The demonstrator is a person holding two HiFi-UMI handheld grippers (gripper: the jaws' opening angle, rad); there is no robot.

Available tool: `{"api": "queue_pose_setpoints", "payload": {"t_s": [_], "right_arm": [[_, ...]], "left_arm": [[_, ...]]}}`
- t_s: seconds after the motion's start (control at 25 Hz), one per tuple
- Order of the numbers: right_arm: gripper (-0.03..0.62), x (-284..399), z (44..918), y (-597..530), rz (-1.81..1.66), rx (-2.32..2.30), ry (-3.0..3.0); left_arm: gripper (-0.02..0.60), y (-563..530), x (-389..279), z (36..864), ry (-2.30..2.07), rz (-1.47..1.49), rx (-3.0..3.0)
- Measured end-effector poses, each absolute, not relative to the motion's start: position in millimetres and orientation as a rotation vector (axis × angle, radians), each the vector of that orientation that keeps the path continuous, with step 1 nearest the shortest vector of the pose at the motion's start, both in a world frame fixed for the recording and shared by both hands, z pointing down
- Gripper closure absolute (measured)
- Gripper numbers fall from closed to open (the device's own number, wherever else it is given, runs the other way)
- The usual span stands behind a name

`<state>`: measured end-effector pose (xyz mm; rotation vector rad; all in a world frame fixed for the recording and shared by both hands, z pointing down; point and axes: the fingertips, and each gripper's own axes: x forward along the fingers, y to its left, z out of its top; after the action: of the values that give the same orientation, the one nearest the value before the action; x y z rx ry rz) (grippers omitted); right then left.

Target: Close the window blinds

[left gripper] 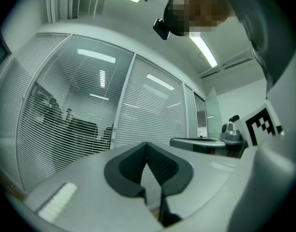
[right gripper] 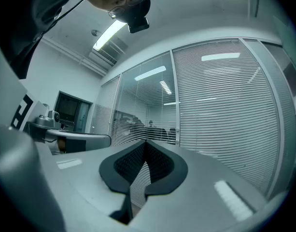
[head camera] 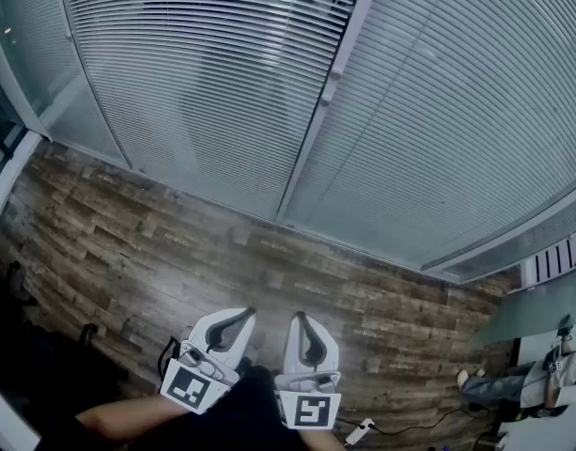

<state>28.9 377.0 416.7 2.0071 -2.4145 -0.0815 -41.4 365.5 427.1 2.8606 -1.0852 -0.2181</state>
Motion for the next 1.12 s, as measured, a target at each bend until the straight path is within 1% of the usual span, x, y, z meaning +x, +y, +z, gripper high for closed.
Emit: {"api": "queue_pose_setpoints", "payload": {"t_s": [0.2, 0.4, 0.56, 0.8, 0.96, 1.12], "right_arm": [[0.594, 43.2, 413.5, 379.0, -0.160, 2.017, -2.390], [0.592, 70.5, 414.8, 382.7, -0.133, 2.090, -2.344], [0.592, 75.6, 413.6, 383.5, -0.095, 2.100, -2.377], [0.592, 74.9, 406.5, 385.6, -0.100, 2.061, -2.448], [0.592, 74.3, 397.7, 390.2, -0.159, 2.052, -2.493], [0.592, 81.1, 399.1, 387.2, -0.139, 2.072, -2.507]], "left_arm": [[0.583, 349.4, -46.3, 427.7, -1.115, -0.232, 2.849], [0.583, 345.0, -58.7, 428.4, -1.157, -0.215, 2.863], [0.583, 343.7, -62.0, 436.3, -1.179, -0.191, 2.870], [0.583, 346.0, -40.3, 428.5, -1.154, -0.225, 2.875], [0.583, 350.5, -32.8, 427.6, -1.134, -0.177, 2.893], [0.583, 346.6, -34.1, 432.8, -1.189, -0.122, 2.914]]}}
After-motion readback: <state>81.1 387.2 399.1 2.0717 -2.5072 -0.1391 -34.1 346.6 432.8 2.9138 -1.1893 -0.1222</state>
